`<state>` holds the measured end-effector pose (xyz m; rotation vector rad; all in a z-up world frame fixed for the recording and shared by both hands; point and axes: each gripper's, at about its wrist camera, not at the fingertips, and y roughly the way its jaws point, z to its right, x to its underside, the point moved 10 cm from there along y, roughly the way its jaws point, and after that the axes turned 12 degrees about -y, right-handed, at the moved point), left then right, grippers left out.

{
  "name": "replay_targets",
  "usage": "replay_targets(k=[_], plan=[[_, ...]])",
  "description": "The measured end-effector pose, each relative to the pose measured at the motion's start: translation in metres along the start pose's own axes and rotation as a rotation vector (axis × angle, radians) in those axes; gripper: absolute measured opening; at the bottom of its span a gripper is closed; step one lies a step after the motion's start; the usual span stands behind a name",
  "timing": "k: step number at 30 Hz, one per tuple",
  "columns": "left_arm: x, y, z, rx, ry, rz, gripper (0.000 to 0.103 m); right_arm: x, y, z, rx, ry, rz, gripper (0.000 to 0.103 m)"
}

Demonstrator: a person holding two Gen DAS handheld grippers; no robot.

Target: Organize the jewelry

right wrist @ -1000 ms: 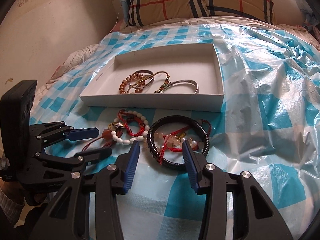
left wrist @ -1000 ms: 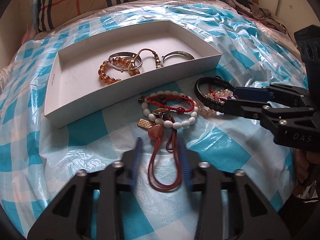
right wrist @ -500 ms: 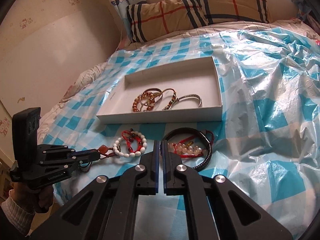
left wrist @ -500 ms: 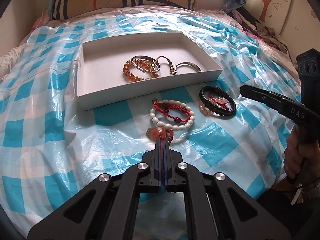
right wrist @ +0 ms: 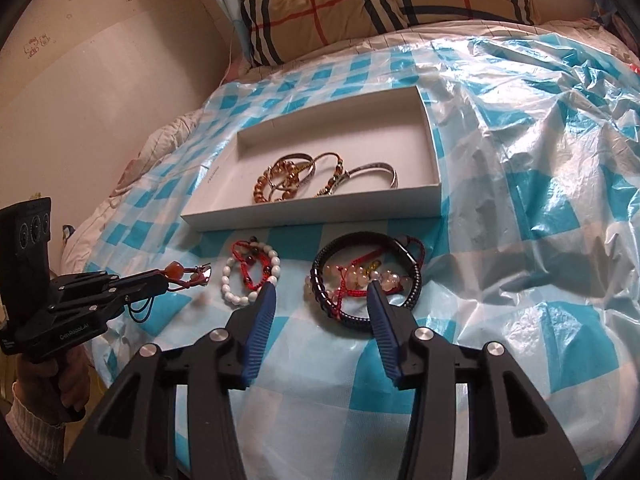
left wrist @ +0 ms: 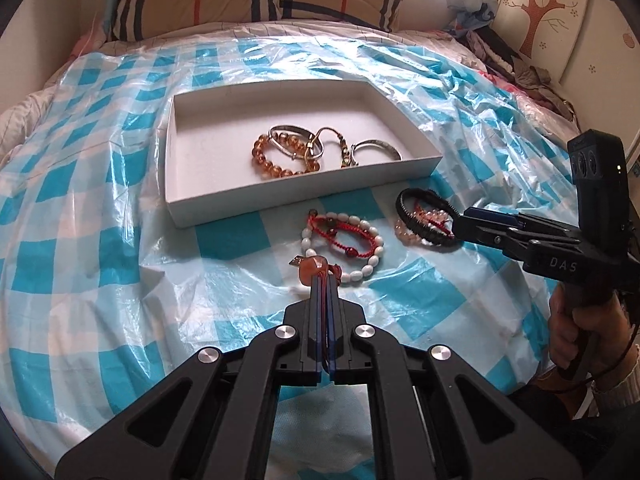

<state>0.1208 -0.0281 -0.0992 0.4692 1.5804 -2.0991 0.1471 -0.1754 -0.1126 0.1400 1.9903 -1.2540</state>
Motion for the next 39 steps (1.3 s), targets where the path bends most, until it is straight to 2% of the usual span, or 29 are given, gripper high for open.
replay_targets(k=[2, 3, 6, 10, 13, 19, 26, 34, 39], plan=[[0.003, 0.005, -0.003, -0.001, -0.014, -0.01, 0.002, 0.003, 0.012, 0.004, 0.011, -0.001, -0.022, 0.035], [0.004, 0.007, -0.005, -0.001, -0.019, -0.012, 0.002, 0.004, 0.017, 0.005, -0.001, 0.009, -0.027, 0.016], [0.005, 0.008, -0.006, 0.002, -0.027, -0.01, 0.002, -0.002, 0.012, 0.006, -0.015, 0.033, 0.014, 0.003], [0.003, 0.004, -0.003, 0.007, -0.024, 0.0, 0.002, -0.025, -0.019, 0.003, -0.072, 0.071, 0.136, 0.003], [0.0, -0.003, 0.001, 0.013, -0.021, 0.014, 0.002, -0.041, -0.047, 0.001, -0.078, 0.065, 0.21, 0.003], [-0.003, -0.015, 0.004, 0.017, -0.021, 0.035, 0.002, -0.06, -0.087, -0.004, -0.095, 0.059, 0.298, 0.003], [-0.005, -0.034, 0.007, 0.008, -0.018, 0.07, 0.002, -0.048, -0.099, -0.018, -0.127, 0.074, 0.294, 0.003], [0.003, -0.051, 0.01, -0.099, 0.035, 0.119, 0.002, -0.022, -0.095, -0.032, -0.15, 0.093, 0.255, 0.003], [0.005, -0.063, 0.012, -0.143, 0.052, 0.152, 0.002, -0.018, -0.103, -0.043, -0.152, 0.08, 0.258, 0.003]])
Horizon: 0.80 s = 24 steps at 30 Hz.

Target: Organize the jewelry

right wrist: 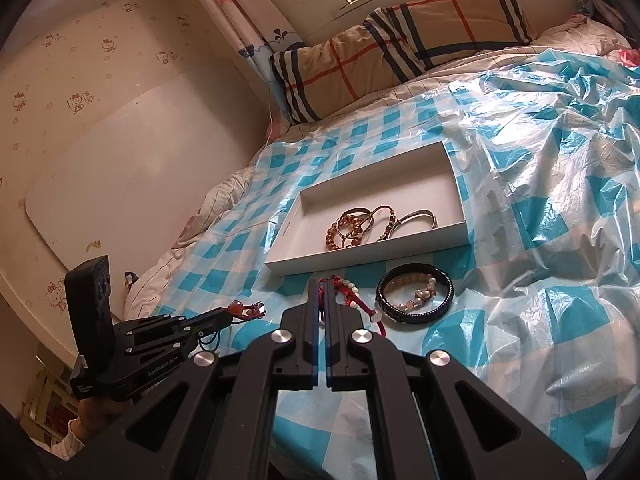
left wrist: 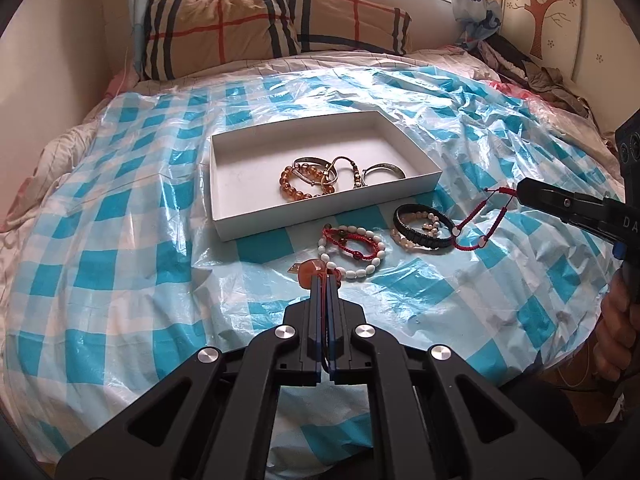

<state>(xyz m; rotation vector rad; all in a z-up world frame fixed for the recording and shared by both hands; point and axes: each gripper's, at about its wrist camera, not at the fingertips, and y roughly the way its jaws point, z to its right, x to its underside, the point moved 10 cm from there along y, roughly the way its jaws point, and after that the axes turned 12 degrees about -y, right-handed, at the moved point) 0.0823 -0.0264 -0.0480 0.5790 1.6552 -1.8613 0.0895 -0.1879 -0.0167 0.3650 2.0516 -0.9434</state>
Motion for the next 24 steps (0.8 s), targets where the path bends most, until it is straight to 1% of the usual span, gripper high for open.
replay_targets(k=[7, 24], plan=[[-0.004, -0.021, 0.004, -0.029, 0.02, 0.048, 0.002, -0.004, -0.015, -0.016, -0.01, -0.015, 0.024, 0.003], [-0.009, -0.068, 0.017, -0.029, 0.021, 0.124, 0.002, -0.016, -0.055, -0.045, -0.027, -0.038, 0.093, 0.003]])
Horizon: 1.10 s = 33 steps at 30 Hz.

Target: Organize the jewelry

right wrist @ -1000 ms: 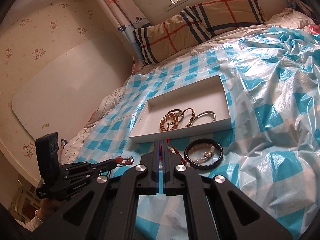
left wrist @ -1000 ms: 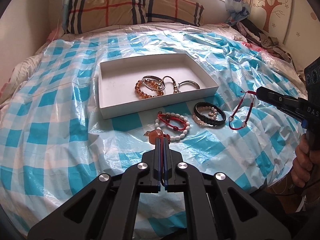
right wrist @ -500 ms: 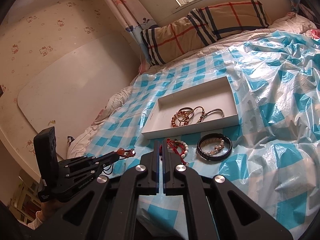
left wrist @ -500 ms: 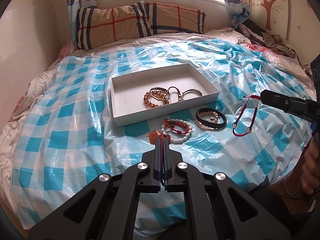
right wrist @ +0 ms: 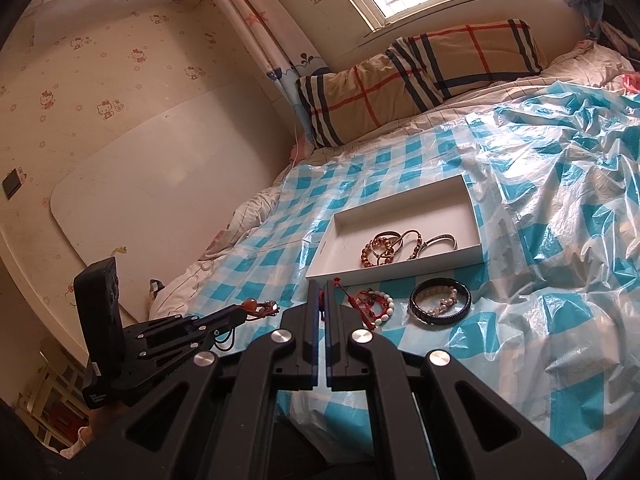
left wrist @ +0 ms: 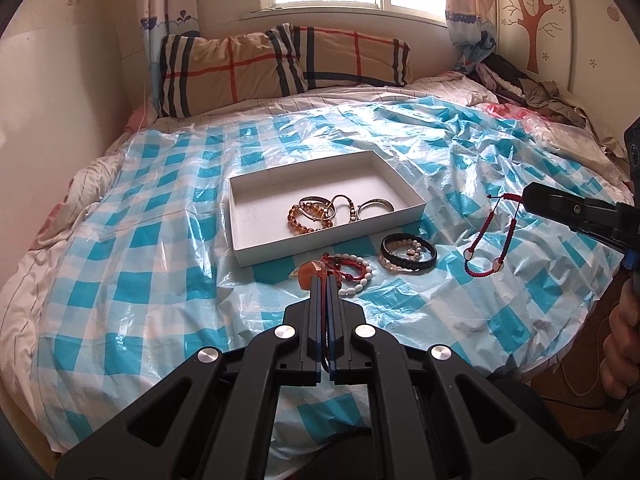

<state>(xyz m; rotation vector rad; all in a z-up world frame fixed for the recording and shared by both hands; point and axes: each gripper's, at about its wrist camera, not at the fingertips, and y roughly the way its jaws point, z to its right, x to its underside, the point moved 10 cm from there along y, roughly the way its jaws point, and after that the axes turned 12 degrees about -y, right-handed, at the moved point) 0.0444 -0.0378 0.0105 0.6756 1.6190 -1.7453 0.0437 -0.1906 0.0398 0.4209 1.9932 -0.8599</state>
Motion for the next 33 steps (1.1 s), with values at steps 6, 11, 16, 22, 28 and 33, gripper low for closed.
replay_targets(k=[6, 11, 16, 22, 28, 33], plan=[[-0.005, -0.016, 0.006, 0.001, 0.006, 0.026, 0.002, -0.007, -0.012, -0.012, -0.012, -0.009, 0.029, 0.003], [-0.009, -0.027, 0.01, 0.004, 0.008, 0.048, 0.002, -0.013, -0.02, -0.02, -0.02, -0.021, 0.05, 0.003], [-0.013, -0.033, 0.012, 0.004, 0.011, 0.06, 0.002, -0.017, -0.025, -0.025, -0.026, -0.028, 0.065, 0.003], [-0.015, -0.035, 0.013, 0.0, 0.01, 0.069, 0.002, -0.022, -0.028, -0.029, -0.033, -0.036, 0.078, 0.003], [-0.014, -0.034, 0.013, 0.0, 0.01, 0.07, 0.002, -0.022, -0.026, -0.029, -0.036, -0.037, 0.079, 0.003], [-0.015, -0.033, 0.013, 0.001, 0.008, 0.068, 0.002, -0.023, -0.022, -0.03, -0.04, -0.035, 0.076, 0.003]])
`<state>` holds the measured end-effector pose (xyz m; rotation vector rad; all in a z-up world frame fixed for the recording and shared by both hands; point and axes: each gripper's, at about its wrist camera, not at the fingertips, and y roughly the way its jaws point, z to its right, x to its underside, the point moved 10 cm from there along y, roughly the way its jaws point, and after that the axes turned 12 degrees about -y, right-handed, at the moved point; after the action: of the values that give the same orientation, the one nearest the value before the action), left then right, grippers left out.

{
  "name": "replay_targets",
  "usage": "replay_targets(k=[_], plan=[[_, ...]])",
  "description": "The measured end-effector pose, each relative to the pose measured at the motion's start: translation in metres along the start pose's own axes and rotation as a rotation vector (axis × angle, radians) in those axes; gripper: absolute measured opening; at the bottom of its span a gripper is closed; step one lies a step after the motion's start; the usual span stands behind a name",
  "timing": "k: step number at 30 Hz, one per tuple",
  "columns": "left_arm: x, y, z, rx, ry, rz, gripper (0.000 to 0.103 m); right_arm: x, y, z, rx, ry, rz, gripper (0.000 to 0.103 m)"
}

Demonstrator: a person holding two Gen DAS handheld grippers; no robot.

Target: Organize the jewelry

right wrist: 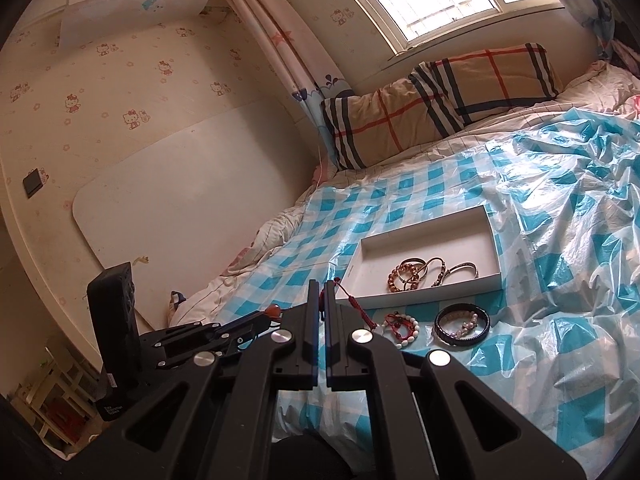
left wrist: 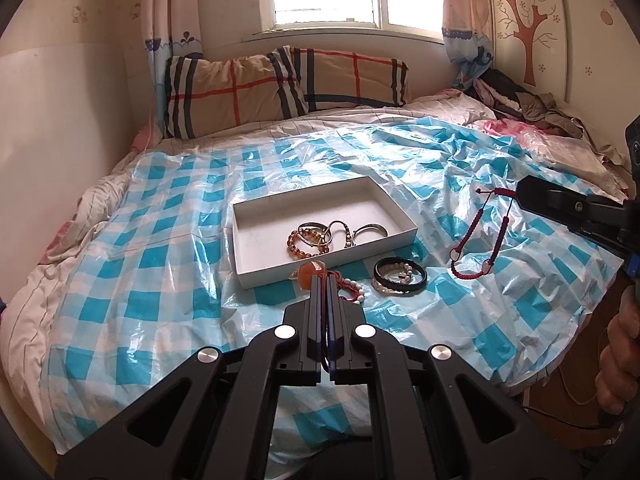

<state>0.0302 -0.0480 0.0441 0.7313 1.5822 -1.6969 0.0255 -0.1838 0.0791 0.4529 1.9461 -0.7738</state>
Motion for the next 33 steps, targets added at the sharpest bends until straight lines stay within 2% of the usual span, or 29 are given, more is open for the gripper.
replay_targets(k=[4, 7, 19, 25, 28, 30, 32, 33], plan=[[-0.001, 0.005, -0.001, 0.009, -0.009, -0.005, 0.002, 0.0, 0.009, 0.004, 0.001, 0.004, -0.007, 0.003], [-0.003, 0.013, -0.005, 0.045, -0.054, -0.026, 0.002, -0.001, 0.016, 0.012, 0.004, 0.006, -0.013, 0.003], [-0.024, 0.067, -0.024, 0.1, -0.146, -0.058, 0.002, -0.008, 0.059, 0.044, 0.008, 0.01, -0.026, 0.003], [-0.033, 0.09, -0.023, 0.093, -0.126, -0.062, 0.002, -0.008, 0.083, 0.064, 0.009, 0.023, -0.035, 0.003], [-0.021, 0.103, -0.021, 0.112, -0.101, -0.124, 0.003, -0.008, 0.091, 0.069, 0.005, 0.029, -0.035, 0.003], [0.001, 0.117, -0.022, 0.092, -0.069, -0.194, 0.013, -0.006, 0.095, 0.072, 0.001, 0.033, -0.04, 0.003], [0.026, 0.134, -0.029, 0.045, -0.057, -0.254, 0.05, -0.002, 0.098, 0.073, -0.004, 0.041, -0.048, 0.003], [0.036, 0.142, -0.031, 0.03, -0.048, -0.273, 0.056, 0.001, 0.099, 0.074, -0.004, 0.042, -0.052, 0.003]])
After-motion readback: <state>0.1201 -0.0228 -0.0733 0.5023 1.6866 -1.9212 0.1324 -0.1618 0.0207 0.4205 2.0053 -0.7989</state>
